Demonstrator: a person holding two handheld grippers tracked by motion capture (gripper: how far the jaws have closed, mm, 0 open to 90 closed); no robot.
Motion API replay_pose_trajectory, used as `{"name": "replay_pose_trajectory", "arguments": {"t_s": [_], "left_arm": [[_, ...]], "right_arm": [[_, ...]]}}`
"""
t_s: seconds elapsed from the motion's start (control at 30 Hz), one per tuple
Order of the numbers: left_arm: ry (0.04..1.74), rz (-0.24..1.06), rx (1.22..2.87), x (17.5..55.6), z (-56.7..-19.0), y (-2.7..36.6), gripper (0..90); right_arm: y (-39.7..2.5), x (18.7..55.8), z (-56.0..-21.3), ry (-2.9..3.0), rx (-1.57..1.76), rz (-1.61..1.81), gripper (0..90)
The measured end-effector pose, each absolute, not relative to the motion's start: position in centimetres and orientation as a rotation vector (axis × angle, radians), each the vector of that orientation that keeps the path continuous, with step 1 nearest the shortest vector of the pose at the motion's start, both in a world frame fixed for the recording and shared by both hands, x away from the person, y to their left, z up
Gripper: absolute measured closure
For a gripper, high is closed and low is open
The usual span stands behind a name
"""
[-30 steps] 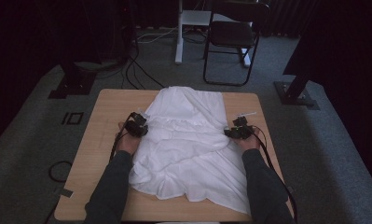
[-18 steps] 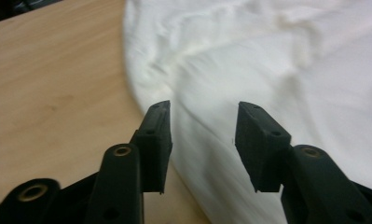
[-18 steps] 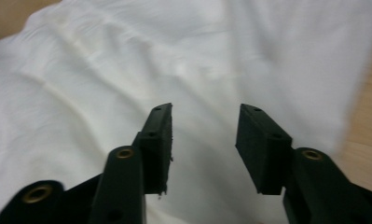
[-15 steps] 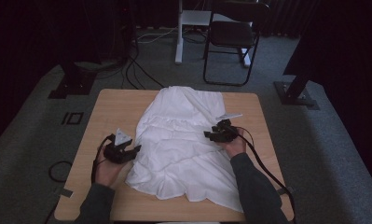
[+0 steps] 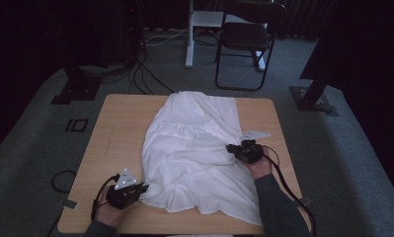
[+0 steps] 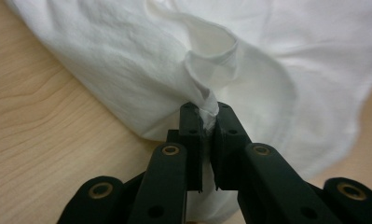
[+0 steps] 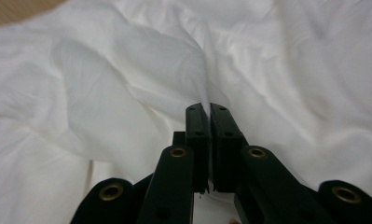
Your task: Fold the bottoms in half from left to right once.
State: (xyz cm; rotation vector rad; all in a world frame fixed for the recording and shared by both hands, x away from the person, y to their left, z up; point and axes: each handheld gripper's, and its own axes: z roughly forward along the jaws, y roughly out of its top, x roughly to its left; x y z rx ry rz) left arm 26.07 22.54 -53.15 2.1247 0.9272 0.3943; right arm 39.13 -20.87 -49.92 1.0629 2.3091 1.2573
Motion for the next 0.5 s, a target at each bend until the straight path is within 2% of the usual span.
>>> {"name": "replay_pose_trajectory", "arguments": {"t_s": [0.13, 0.27, 0.33, 0.37, 0.4, 0.5], "left_arm": [[0.936, 0.365, 2.093, 24.9, -53.2, 23.0, 84.0], [0.983, 0.334, 2.081, 24.6, -54.2, 23.7, 81.4], [0.996, 0.336, 2.082, 24.5, -54.5, 23.7, 72.4], [0.996, 0.336, 2.082, 24.5, -54.5, 23.7, 69.3], [0.997, 0.334, 2.078, 24.5, -54.6, 23.7, 65.4], [0.996, 0.322, 2.073, 24.9, -54.7, 23.5, 60.2]], "right_arm": [[-24.5, 35.8, -49.5, 2.199, 1.082, 1.322, 85.3], [-27.9, 32.9, -51.7, 2.198, 1.19, 1.265, 84.3], [-29.0, 31.8, -53.6, 2.247, 1.268, 1.184, 78.8], [-29.0, 31.8, -53.6, 2.247, 1.268, 1.184, 78.8], [-29.3, 31.4, -54.5, 2.272, 1.288, 1.107, 64.3], [-29.3, 31.6, -53.8, 2.217, 1.301, 1.136, 51.6]]}}
